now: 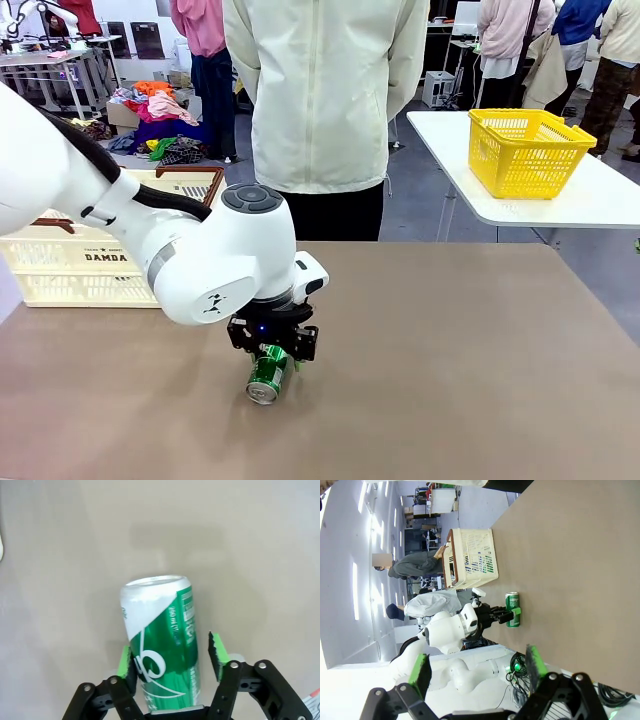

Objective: Place the drinks into the Shopping basket.
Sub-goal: Pick up one drink and place it into the Shopping basket.

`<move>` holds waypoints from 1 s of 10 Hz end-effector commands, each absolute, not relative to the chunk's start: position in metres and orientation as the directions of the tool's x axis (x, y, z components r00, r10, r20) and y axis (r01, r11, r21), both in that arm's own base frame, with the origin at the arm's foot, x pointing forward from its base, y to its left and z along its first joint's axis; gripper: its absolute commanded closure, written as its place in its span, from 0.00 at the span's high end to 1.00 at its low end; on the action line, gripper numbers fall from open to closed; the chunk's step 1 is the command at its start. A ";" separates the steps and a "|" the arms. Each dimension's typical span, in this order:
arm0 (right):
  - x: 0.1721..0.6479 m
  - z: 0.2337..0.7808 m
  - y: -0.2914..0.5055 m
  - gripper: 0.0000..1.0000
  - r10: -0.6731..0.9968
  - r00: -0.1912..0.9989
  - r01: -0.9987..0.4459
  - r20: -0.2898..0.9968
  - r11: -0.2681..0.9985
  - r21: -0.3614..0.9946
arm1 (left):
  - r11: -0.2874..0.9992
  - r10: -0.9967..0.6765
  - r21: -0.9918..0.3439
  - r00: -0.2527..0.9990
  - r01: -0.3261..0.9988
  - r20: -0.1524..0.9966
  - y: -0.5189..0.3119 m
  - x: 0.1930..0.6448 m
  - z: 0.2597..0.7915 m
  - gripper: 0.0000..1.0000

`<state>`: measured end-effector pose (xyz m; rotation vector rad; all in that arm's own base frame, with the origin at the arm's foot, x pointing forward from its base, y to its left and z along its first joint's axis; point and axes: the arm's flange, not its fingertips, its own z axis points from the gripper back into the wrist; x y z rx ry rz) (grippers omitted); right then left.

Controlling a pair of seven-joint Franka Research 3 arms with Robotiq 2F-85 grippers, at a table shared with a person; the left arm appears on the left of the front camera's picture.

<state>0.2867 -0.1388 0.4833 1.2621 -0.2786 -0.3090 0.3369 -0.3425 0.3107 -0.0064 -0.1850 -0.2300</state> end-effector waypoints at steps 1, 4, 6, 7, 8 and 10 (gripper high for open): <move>0.288 0.488 -0.137 1.00 -0.388 0.922 0.081 0.021 0.245 0.966 | 0.978 -0.206 0.052 0.959 0.200 0.193 -0.349 0.339 0.301 0.00; 0.288 0.488 -0.137 1.00 -0.388 0.922 0.081 0.021 0.245 0.966 | 0.977 -0.215 0.057 0.960 0.208 0.179 -0.350 0.339 0.299 0.00; 0.288 0.488 -0.137 1.00 -0.388 0.922 0.081 0.021 0.245 0.966 | 0.977 -0.212 0.035 0.959 0.209 0.189 -0.344 0.338 0.314 0.00; 0.288 0.488 -0.137 1.00 -0.388 0.922 0.081 0.021 0.245 0.966 | 0.975 -0.220 0.033 0.955 0.218 0.197 -0.339 0.338 0.327 0.00; 0.288 0.488 -0.137 1.00 -0.388 0.922 0.081 0.021 0.245 0.966 | 0.968 -0.239 -0.013 0.941 0.249 0.239 -0.327 0.338 0.386 0.00; 0.288 0.488 -0.137 1.00 -0.388 0.922 0.081 0.021 0.245 0.966 | 0.972 -0.214 -0.059 0.957 0.229 0.196 -0.313 0.330 0.487 0.00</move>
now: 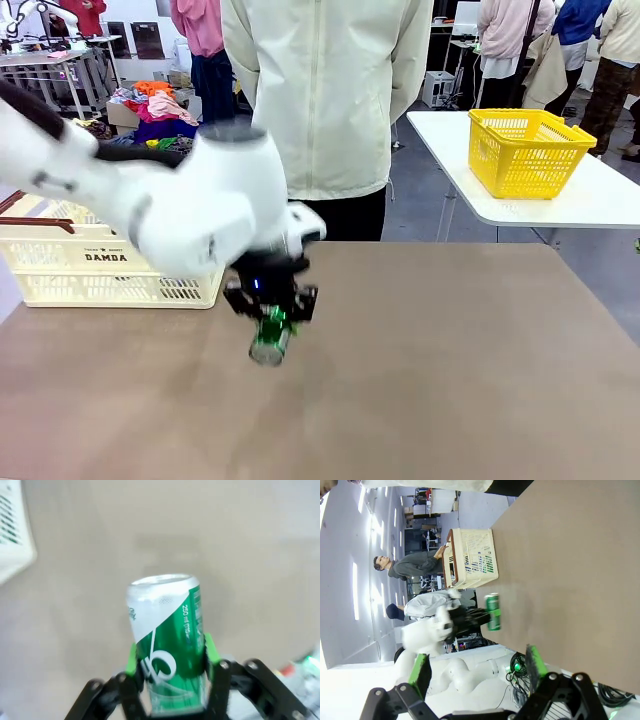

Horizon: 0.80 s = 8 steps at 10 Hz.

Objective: Place the drinks into the Shopping basket.
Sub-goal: Pick up one drink and place it into the Shopping basket.

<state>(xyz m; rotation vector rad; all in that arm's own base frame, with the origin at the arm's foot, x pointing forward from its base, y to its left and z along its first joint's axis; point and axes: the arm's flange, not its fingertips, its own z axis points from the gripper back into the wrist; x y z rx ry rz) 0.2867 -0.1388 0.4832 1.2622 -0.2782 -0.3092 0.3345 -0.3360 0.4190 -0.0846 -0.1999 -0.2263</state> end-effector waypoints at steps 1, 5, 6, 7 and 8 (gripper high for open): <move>0.288 0.488 -0.137 1.00 -0.388 0.922 0.081 0.021 0.245 0.966 | 0.969 -0.212 -0.079 0.951 0.235 0.223 -0.310 0.325 0.513 0.00; 0.288 0.488 -0.137 1.00 -0.388 0.922 0.081 0.021 0.245 0.966 | 0.969 -0.190 -0.101 0.945 0.223 0.266 -0.305 0.305 0.558 0.00; 0.288 0.488 -0.137 1.00 -0.388 0.922 0.081 0.021 0.245 0.966 | 0.969 -0.190 -0.101 0.945 0.223 0.266 -0.305 0.305 0.558 0.00; 0.288 0.488 -0.137 1.00 -0.388 0.922 0.081 0.021 0.245 0.966 | 0.969 -0.190 -0.101 0.945 0.223 0.266 -0.305 0.305 0.558 0.00; 0.288 0.488 -0.137 1.00 -0.388 0.922 0.081 0.021 0.245 0.966 | 0.969 -0.190 -0.101 0.945 0.223 0.266 -0.305 0.305 0.558 0.00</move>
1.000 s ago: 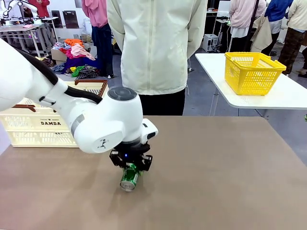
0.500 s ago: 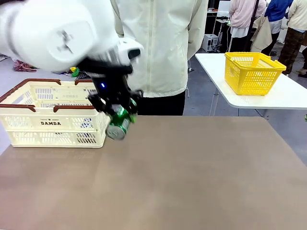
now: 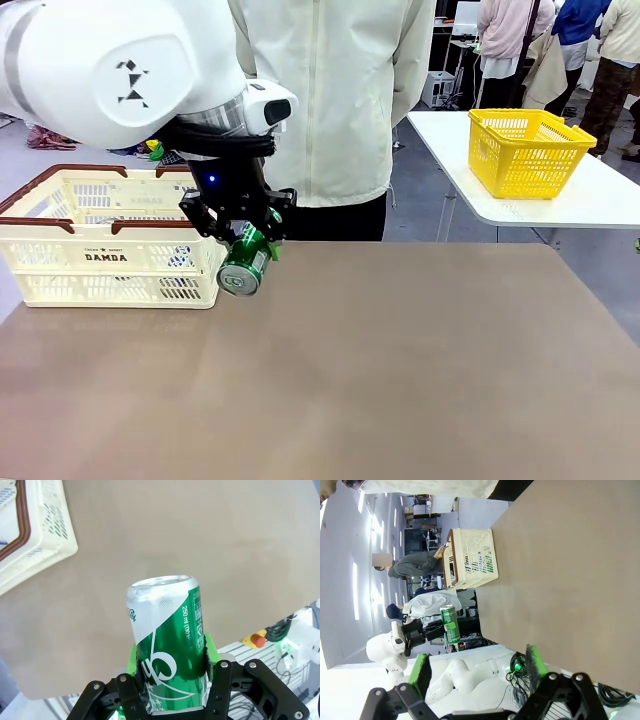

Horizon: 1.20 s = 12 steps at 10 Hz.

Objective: Place the drinks into the Shopping basket.
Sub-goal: Pick up one drink and place it into the Shopping basket.

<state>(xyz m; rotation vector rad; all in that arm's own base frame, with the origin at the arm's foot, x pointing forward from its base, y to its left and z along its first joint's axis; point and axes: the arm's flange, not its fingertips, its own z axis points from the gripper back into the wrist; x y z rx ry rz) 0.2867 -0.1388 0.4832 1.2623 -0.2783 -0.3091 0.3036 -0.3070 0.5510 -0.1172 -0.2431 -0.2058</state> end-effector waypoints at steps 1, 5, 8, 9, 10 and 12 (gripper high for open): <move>0.288 0.488 -0.137 1.00 -0.388 0.922 0.081 0.021 0.245 0.966 | 0.972 -0.183 -0.095 0.948 0.214 0.261 -0.304 0.302 0.556 0.00; 0.288 0.488 -0.137 1.00 -0.388 0.922 0.081 0.021 0.245 0.966 | 0.976 0.073 -0.214 0.988 -0.043 0.135 -0.226 0.411 0.574 0.00; 0.288 0.488 -0.137 1.00 -0.388 0.922 0.081 0.021 0.245 0.966 | 0.978 0.170 -0.139 0.977 -0.153 0.125 -0.159 0.503 0.562 0.00; 0.288 0.488 -0.137 1.00 -0.388 0.922 0.081 0.021 0.245 0.966 | 0.966 0.236 -0.128 0.969 -0.225 0.074 -0.137 0.523 0.553 0.00; 0.288 0.488 -0.137 1.00 -0.388 0.922 0.081 0.021 0.245 0.966 | 0.961 0.263 -0.110 0.962 -0.255 0.070 -0.123 0.535 0.542 0.00; 0.288 0.488 -0.137 1.00 -0.388 0.922 0.081 0.021 0.245 0.966 | 0.974 0.223 -0.081 0.965 -0.213 0.135 -0.120 0.551 0.512 0.00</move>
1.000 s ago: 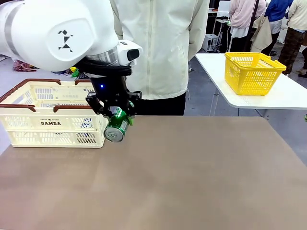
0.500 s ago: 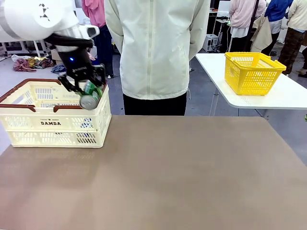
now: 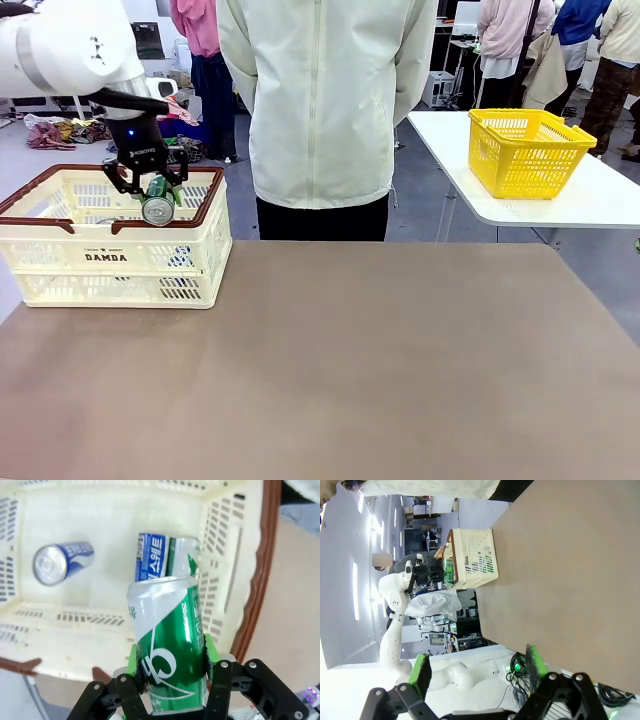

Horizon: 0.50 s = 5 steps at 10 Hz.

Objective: Place the drinks into the Shopping basket.
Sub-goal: Pick up one drink and place it into the Shopping basket.

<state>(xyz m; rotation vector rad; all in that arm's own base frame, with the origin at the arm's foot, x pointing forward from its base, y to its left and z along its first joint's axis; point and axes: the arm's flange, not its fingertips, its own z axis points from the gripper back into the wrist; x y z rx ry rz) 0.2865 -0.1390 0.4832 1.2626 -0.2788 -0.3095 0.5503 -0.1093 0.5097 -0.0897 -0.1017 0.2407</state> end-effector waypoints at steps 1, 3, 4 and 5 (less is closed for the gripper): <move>0.288 0.488 -0.137 1.00 -0.388 0.922 0.081 0.021 0.245 0.966 | 0.980 0.190 -0.090 0.966 -0.176 0.173 -0.123 0.556 0.504 0.00; 0.288 0.488 -0.137 1.00 -0.388 0.922 0.081 0.021 0.245 0.966 | 0.985 0.165 -0.089 0.969 -0.151 0.182 -0.125 0.564 0.504 0.00; 0.288 0.488 -0.137 1.00 -0.388 0.922 0.081 0.021 0.245 0.966 | 0.985 0.159 -0.098 0.973 -0.144 0.169 -0.124 0.569 0.503 0.00; 0.288 0.488 -0.137 1.00 -0.388 0.922 0.081 0.021 0.245 0.966 | 0.982 0.177 -0.093 0.967 -0.162 0.185 -0.123 0.573 0.502 0.00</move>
